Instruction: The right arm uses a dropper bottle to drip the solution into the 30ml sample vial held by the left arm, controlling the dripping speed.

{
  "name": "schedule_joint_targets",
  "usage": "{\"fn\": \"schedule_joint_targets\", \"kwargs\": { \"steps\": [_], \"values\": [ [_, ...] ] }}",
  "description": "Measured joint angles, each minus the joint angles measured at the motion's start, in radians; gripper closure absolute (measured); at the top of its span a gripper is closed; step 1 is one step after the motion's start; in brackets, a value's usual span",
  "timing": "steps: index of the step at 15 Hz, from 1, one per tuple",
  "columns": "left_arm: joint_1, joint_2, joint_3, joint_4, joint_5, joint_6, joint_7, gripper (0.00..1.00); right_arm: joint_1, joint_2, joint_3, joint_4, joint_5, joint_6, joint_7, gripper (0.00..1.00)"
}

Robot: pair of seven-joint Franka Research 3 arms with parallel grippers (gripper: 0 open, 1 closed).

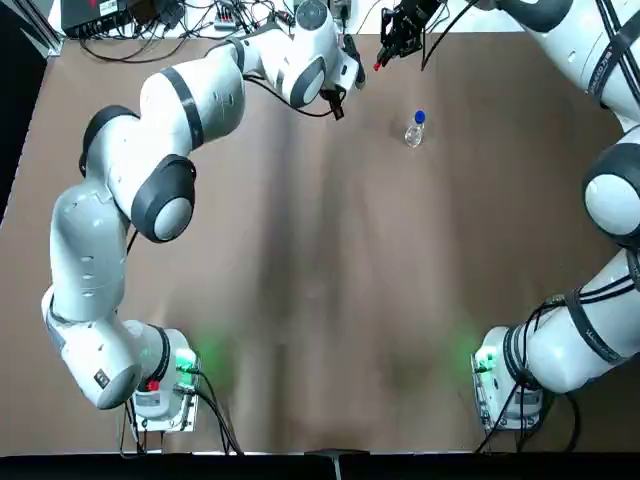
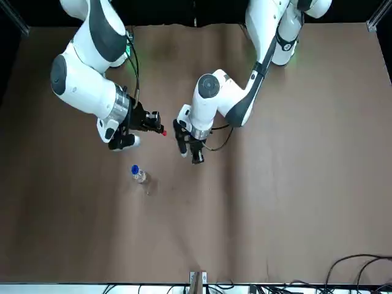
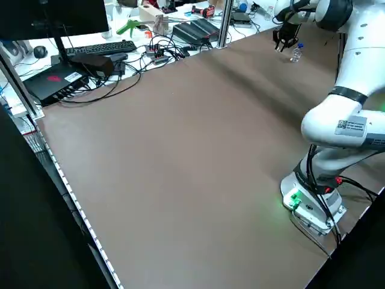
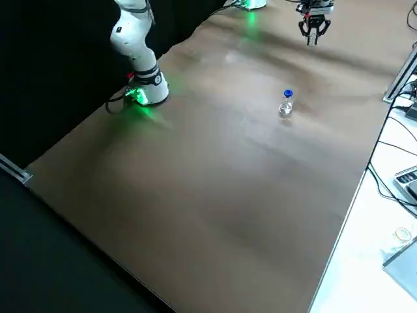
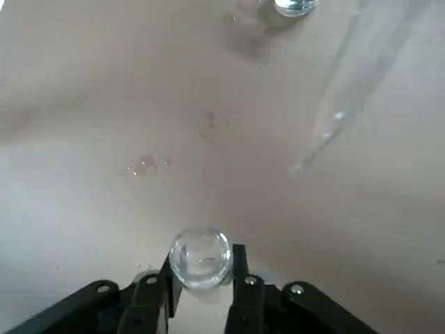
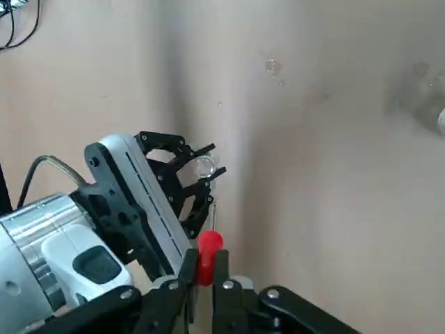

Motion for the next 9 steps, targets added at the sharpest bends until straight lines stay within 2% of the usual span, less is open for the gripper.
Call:
{"fn": "schedule_joint_targets", "kwargs": {
  "steps": [2, 9],
  "values": [
    [0.0, 0.0, 0.0, 0.0, 0.0, 0.0, 0.0, 0.68, 0.012, 0.012, 0.0, 0.0, 0.003, 0.046, 0.0, 0.88],
    [0.0, 0.0, 0.0, 0.0, 0.0, 0.0, 0.0, 0.68, 0.046, 0.051, 0.0, 0.0, 0.003, 0.094, 0.0, 0.88]
  ]
}}
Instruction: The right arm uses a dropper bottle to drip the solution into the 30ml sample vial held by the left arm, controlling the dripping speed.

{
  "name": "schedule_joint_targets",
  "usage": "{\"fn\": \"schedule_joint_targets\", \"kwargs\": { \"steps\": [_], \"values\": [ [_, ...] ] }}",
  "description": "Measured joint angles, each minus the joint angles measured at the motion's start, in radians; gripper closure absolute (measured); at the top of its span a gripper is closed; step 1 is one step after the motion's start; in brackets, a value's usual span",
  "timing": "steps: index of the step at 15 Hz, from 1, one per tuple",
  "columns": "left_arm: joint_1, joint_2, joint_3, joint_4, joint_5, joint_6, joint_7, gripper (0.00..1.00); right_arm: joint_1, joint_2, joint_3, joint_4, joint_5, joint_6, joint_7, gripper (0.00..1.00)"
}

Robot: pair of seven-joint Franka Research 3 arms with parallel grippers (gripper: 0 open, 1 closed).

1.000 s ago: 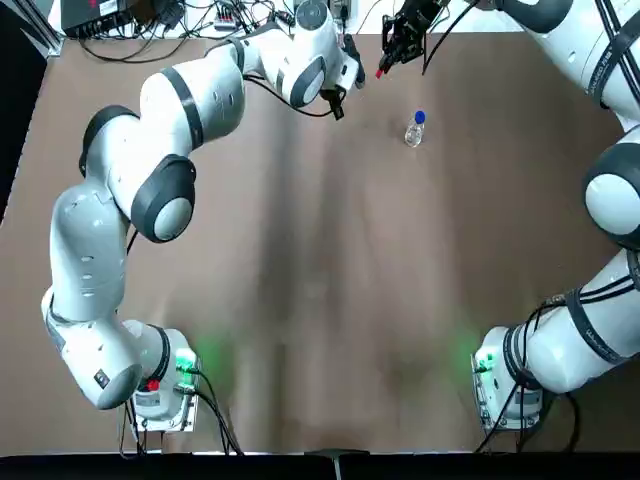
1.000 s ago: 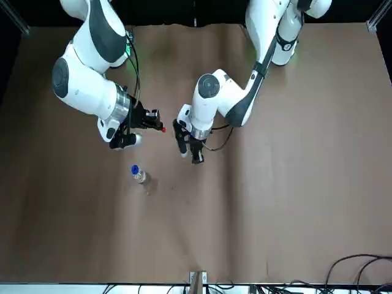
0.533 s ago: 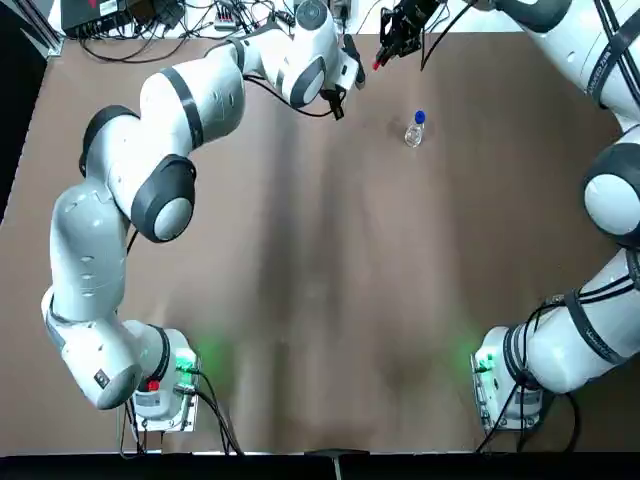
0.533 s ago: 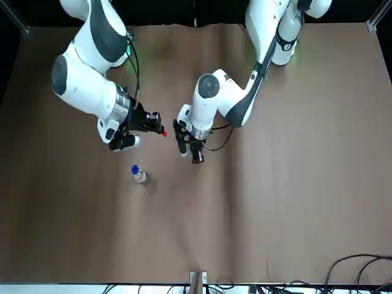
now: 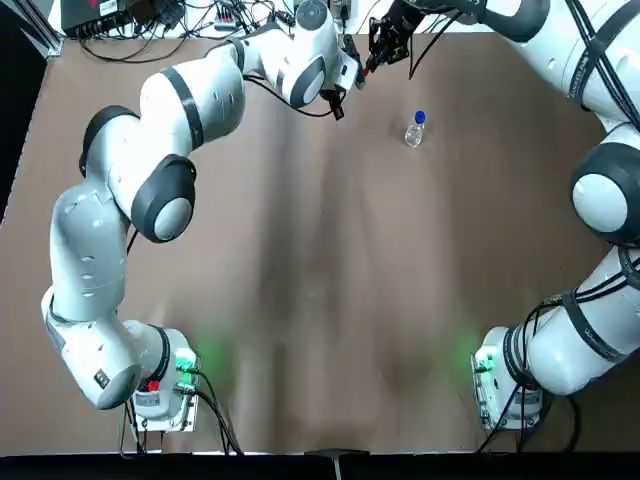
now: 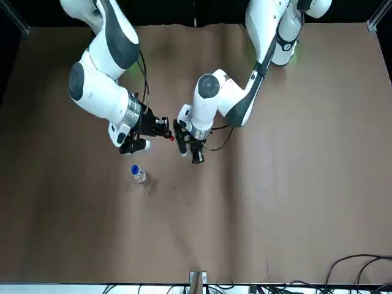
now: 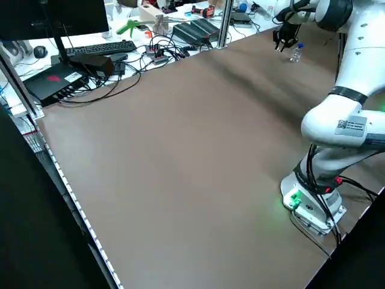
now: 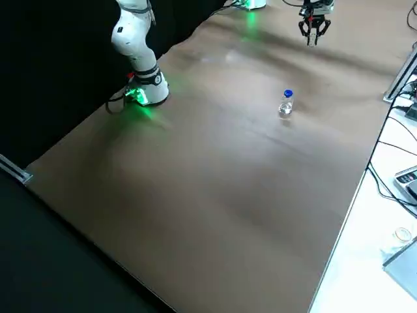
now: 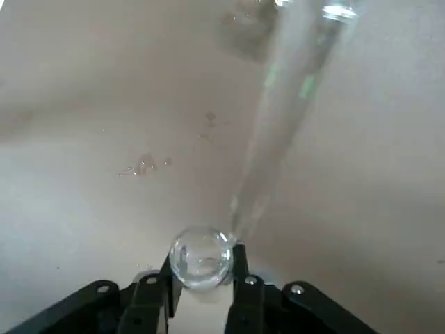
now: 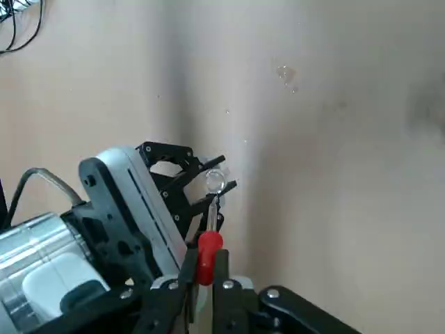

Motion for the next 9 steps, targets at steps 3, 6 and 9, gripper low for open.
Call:
{"fn": "schedule_joint_targets", "kwargs": {
  "steps": [3, 6, 9],
  "values": [
    [0.0, 0.0, 0.0, 0.0, 0.0, 0.0, 0.0, 0.68, 0.004, 0.007, 0.0, 0.0, 0.0, 0.005, 0.0, 0.88],
    [0.0, 0.0, 0.0, 0.0, 0.0, 0.0, 0.0, 0.68, 0.008, 0.011, 0.0, 0.0, 0.0, 0.021, 0.0, 0.88],
    [0.0, 0.0, 0.0, 0.0, 0.0, 0.0, 0.0, 0.68, 0.009, 0.016, 0.0, 0.0, 0.0, 0.022, 0.0, 0.88]
  ]
}}
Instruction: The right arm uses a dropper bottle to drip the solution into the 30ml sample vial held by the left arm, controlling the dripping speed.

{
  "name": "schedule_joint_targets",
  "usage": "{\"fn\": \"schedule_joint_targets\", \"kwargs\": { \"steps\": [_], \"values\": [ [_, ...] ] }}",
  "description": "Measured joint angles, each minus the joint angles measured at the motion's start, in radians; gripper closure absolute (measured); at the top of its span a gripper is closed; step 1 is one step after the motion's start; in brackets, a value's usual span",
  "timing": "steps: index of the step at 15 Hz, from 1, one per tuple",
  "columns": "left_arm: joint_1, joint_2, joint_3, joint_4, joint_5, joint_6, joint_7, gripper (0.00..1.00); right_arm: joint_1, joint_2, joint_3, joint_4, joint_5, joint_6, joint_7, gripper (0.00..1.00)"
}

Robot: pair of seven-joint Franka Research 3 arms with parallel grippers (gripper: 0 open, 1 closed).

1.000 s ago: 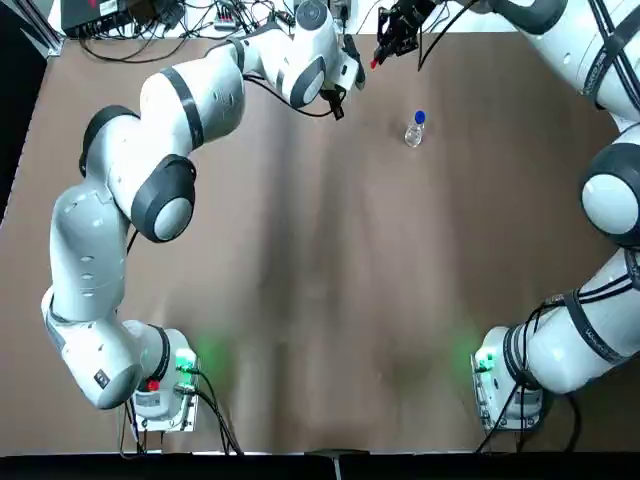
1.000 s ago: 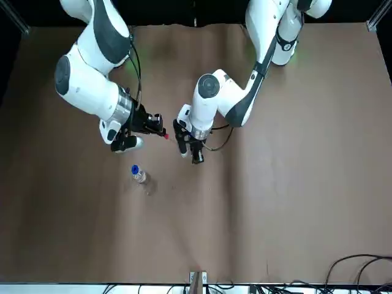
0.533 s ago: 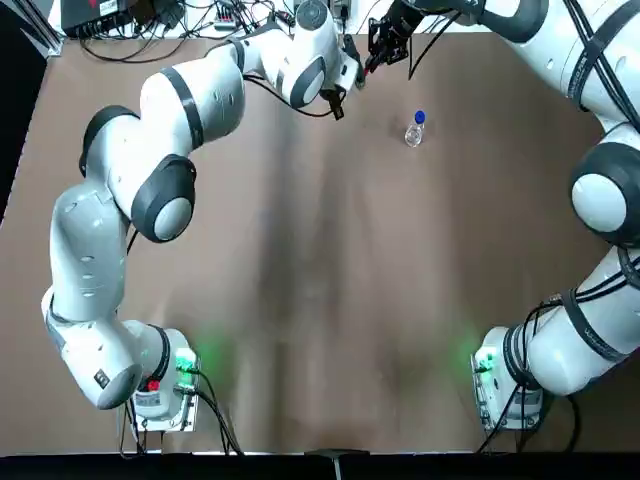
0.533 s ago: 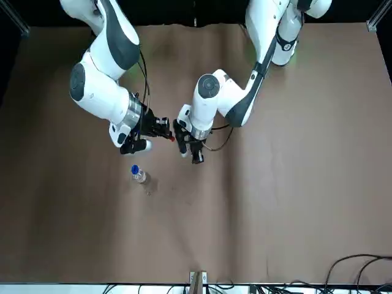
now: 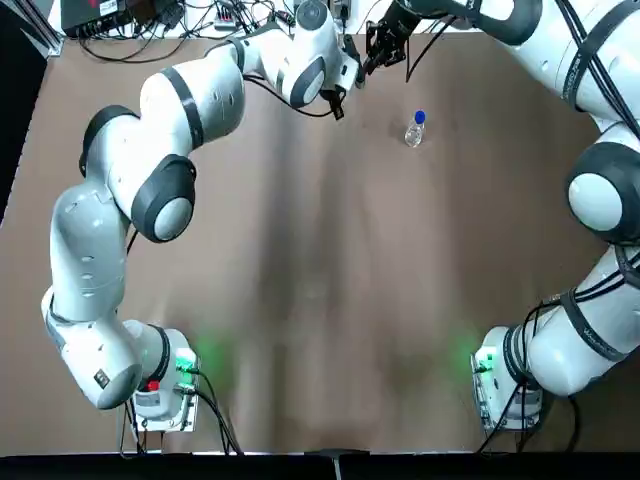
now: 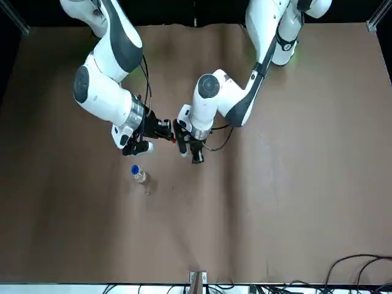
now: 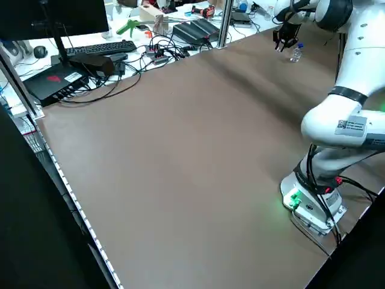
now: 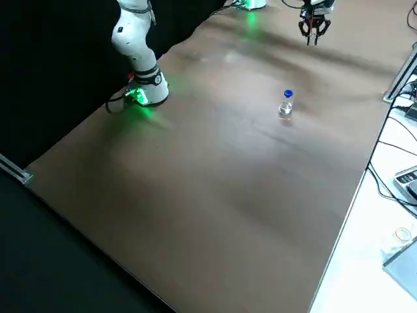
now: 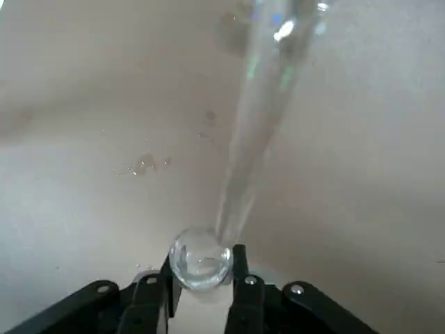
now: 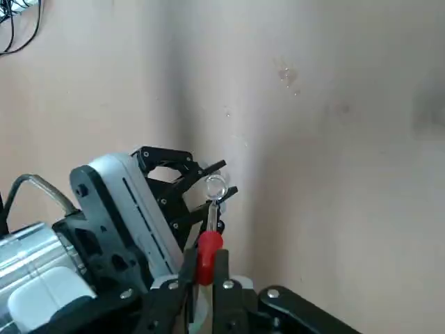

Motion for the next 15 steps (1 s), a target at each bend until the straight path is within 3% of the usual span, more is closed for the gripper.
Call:
{"fn": "schedule_joint_targets", "kwargs": {
  "steps": [15],
  "values": [
    [0.0, 0.0, 0.001, 0.0, 0.0, 0.0, 0.0, 0.68, 0.014, 0.017, -0.001, 0.0, -0.001, 0.049, 0.0, 0.88]
  ]
}}
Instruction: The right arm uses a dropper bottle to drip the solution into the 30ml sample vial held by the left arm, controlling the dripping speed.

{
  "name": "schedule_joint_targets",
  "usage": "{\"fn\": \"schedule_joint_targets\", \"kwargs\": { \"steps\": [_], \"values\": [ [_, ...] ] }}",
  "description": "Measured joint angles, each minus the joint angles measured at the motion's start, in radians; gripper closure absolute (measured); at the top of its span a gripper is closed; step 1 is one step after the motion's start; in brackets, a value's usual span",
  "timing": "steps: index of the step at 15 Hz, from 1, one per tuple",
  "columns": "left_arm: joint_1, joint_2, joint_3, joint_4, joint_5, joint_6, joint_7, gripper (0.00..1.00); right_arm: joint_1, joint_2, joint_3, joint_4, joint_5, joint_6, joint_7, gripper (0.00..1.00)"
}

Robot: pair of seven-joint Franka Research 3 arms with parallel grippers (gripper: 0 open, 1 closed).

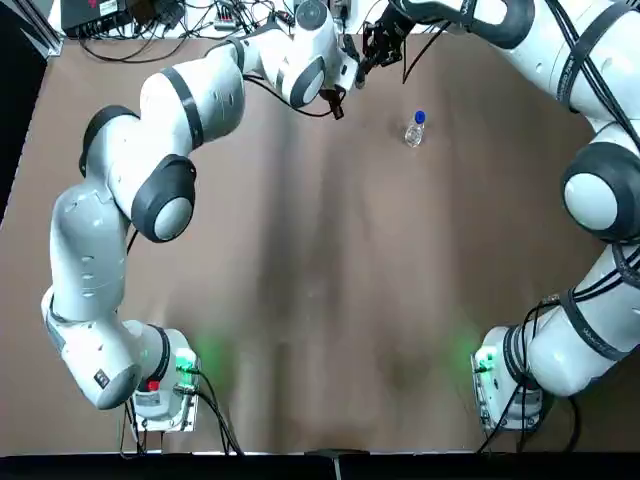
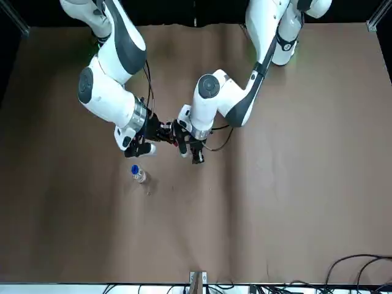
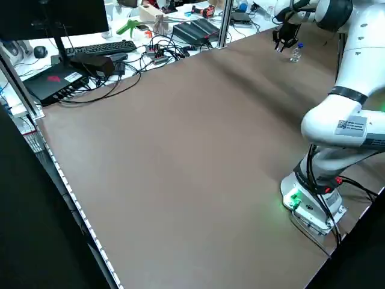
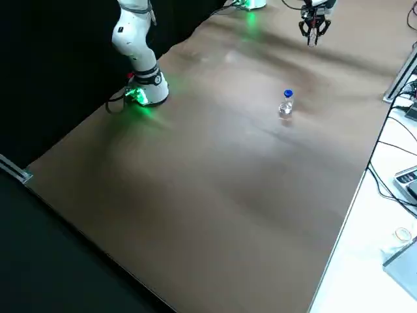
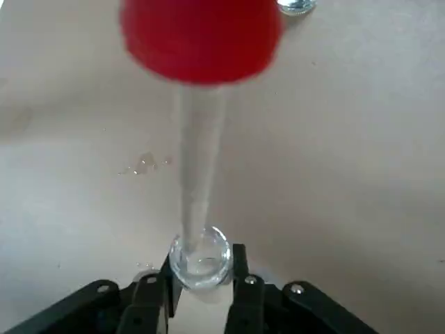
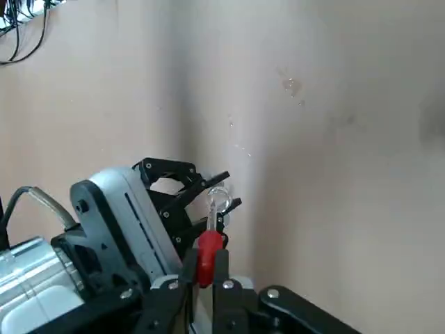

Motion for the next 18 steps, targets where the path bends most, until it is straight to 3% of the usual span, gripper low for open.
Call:
{"fn": "schedule_joint_targets", "kwargs": {
  "steps": [11, 14, 18],
  "values": [
    [-0.002, 0.0, -0.001, 0.0, 0.0, 0.0, 0.0, 0.68, 0.001, 0.016, 0.0, 0.0, 0.0, 0.002, -0.001, 0.88],
    [-0.002, 0.0, -0.001, 0.0, 0.0, 0.0, 0.0, 0.68, 0.002, 0.016, 0.0, 0.0, 0.0, 0.002, -0.001, 0.95],
    [-0.002, 0.0, -0.001, 0.0, 0.0, 0.0, 0.0, 0.68, 0.002, 0.016, 0.0, 0.0, 0.0, 0.002, -0.001, 0.96]
  ]
}}
